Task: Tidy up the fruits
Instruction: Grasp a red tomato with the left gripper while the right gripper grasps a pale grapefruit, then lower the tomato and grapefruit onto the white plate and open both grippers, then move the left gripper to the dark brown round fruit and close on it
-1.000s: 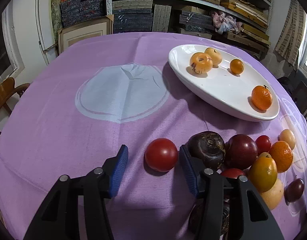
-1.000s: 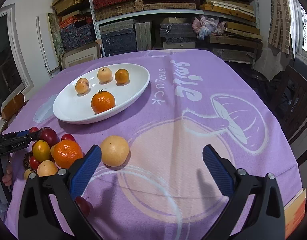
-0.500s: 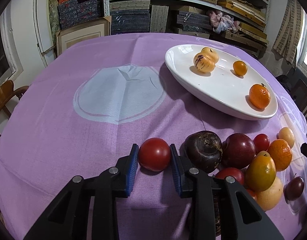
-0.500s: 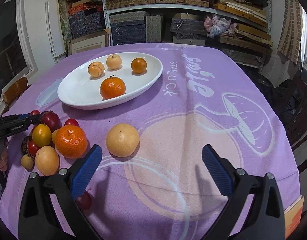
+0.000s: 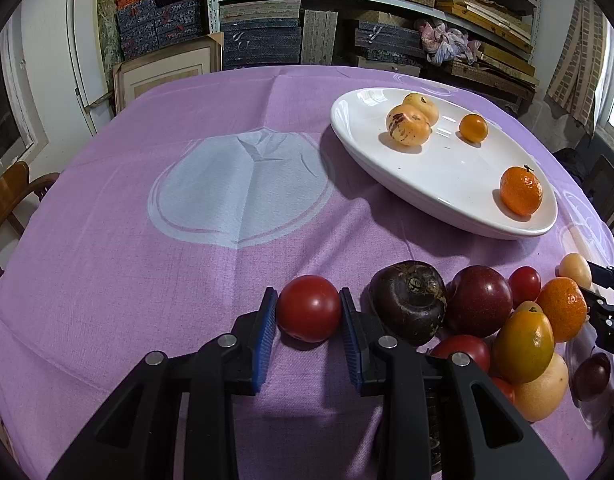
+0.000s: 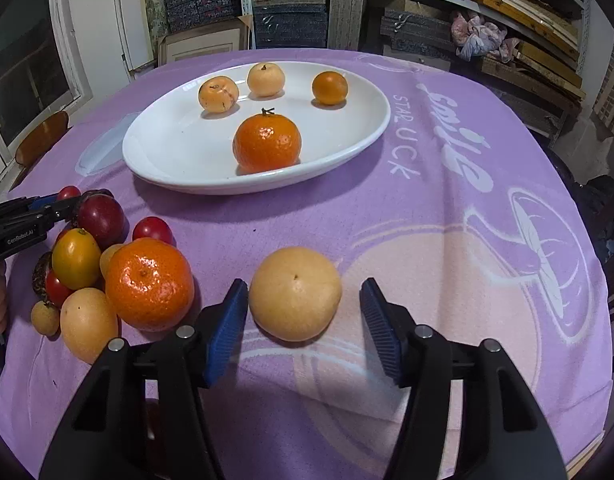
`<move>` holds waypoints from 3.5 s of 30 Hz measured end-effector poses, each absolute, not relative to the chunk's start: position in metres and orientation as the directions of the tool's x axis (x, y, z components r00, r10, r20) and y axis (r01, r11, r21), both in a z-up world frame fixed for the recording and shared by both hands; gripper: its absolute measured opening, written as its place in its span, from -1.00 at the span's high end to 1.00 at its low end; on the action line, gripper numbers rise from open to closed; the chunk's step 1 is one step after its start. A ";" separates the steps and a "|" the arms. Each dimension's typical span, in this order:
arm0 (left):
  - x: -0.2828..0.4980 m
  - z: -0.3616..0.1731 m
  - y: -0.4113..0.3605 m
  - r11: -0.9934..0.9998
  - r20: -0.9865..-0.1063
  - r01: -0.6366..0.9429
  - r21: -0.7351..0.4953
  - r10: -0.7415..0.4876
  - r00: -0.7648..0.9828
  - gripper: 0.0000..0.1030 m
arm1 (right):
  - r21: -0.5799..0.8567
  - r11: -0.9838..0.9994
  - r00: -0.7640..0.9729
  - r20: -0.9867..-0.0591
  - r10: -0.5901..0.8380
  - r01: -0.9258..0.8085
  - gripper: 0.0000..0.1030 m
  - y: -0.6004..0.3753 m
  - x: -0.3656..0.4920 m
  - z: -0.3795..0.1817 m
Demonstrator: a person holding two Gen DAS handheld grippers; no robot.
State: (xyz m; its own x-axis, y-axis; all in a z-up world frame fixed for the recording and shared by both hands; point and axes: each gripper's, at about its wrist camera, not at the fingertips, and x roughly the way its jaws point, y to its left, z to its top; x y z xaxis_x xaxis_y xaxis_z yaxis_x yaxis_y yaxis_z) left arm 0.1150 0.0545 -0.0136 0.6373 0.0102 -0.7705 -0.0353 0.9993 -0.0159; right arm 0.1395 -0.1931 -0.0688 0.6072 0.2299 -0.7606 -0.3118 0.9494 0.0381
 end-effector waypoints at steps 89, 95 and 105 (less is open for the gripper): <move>0.045 -0.006 0.045 0.997 -0.731 -0.035 0.074 0.078 0.678 -0.91 | 0.224 0.965 0.759 -0.602 0.247 -0.136 -0.91 -0.269 0.094 -0.039; 0.050 -0.012 0.045 0.998 -0.755 -0.034 0.055 0.064 0.653 -0.91 | 0.225 0.965 0.759 -0.603 0.246 -0.134 -0.91 -0.267 0.094 -0.040; 0.052 -0.009 0.056 0.993 -0.744 -0.101 0.056 0.109 0.660 -0.78 | 0.223 0.965 0.761 -0.600 0.247 -0.138 -0.91 -0.268 0.093 -0.039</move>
